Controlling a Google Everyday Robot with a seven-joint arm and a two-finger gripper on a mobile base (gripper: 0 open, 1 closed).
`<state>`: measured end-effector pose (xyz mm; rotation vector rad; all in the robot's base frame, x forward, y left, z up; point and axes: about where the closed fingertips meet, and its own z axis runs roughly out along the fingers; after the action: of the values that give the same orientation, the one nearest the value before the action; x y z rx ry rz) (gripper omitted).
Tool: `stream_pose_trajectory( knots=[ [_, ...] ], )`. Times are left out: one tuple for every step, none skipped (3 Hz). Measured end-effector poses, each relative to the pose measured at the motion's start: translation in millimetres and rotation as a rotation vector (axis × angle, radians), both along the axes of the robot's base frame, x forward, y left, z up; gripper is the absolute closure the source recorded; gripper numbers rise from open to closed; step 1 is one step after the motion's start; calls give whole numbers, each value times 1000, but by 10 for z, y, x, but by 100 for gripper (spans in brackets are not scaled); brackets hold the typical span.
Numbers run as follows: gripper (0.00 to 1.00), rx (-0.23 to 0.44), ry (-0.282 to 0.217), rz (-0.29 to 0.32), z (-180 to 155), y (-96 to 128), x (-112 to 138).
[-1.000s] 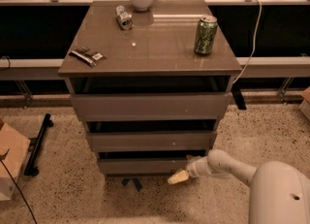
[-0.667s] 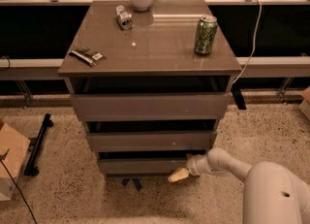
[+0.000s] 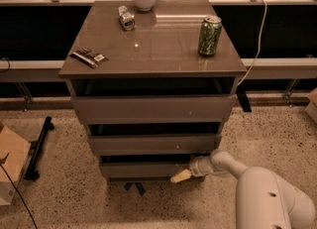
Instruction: Open bottom drawer
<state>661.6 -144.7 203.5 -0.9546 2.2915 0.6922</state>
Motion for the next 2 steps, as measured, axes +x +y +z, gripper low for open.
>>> stream_pose_trajectory(
  knots=[
    [27, 0, 1, 0, -1, 0, -2],
    [50, 0, 1, 0, 3, 0, -3]
  ],
)
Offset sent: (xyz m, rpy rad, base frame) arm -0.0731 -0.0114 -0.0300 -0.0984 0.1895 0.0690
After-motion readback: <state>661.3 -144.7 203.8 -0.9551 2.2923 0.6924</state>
